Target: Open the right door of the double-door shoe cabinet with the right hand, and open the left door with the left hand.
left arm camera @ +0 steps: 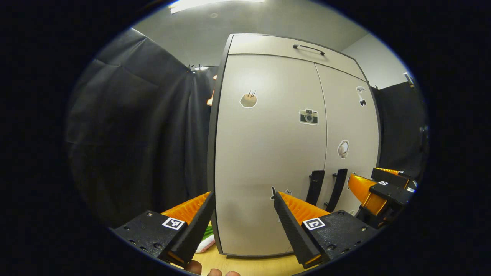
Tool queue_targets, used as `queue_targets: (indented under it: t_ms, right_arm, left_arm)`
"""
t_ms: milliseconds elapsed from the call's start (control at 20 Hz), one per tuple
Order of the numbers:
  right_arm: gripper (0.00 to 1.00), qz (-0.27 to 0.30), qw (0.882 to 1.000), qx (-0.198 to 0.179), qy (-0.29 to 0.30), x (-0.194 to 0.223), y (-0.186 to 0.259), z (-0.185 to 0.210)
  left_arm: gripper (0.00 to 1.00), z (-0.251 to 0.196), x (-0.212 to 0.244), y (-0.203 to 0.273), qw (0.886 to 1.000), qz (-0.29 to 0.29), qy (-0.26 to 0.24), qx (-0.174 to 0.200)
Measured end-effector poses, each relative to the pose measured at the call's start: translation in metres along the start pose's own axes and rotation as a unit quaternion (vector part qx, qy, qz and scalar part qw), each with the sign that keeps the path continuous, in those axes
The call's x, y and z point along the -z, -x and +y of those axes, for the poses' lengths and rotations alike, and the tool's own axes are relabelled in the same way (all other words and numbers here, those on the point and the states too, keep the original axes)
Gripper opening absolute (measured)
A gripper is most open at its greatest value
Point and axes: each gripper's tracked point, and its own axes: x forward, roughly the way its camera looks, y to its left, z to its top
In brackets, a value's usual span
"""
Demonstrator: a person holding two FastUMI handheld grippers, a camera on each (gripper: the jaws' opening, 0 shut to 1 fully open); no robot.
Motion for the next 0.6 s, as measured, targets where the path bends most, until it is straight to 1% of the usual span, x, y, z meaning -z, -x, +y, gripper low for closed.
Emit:
queue_targets:
  t_ms: [50, 100, 200, 300, 450, 500, 600]
  right_arm:
    - [0.88, 0.002, 1.000, 0.000, 0.000, 0.001, -0.002, -0.001]
    - [0.77, 0.003, 1.000, -0.003, 0.000, 0.003, -0.006, 0.003]
    - [0.76, 0.009, 1.000, -0.005, 0.002, 0.009, -0.017, 0.005]
    - [0.65, 0.023, 1.000, -0.006, 0.005, 0.019, -0.028, 0.008]
    - [0.65, 0.038, 0.999, -0.016, 0.003, 0.032, -0.041, 0.015]
    - [0.54, 0.041, 0.999, -0.018, 0.003, 0.034, -0.044, 0.018]
    - [0.54, 0.045, 0.999, -0.020, 0.001, 0.038, -0.049, 0.022]
  left_arm:
    - [0.96, 0.002, 0.000, -0.002, 1.000, 0.000, 0.001, -0.003]
    - [0.96, 0.004, 0.000, -0.003, 1.000, 0.000, 0.001, -0.006]
    - [0.96, 0.008, 0.002, -0.006, 1.000, 0.003, 0.000, -0.013]
    - [0.96, 0.011, 0.004, -0.007, 1.000, 0.006, 0.002, -0.017]
    - [0.96, 0.021, 0.007, -0.006, 1.000, 0.011, 0.002, -0.028]
    - [0.96, 0.024, 0.008, -0.007, 0.999, 0.012, 0.001, -0.033]
    - [0.96, 0.030, 0.009, -0.006, 0.999, 0.014, 0.001, -0.039]
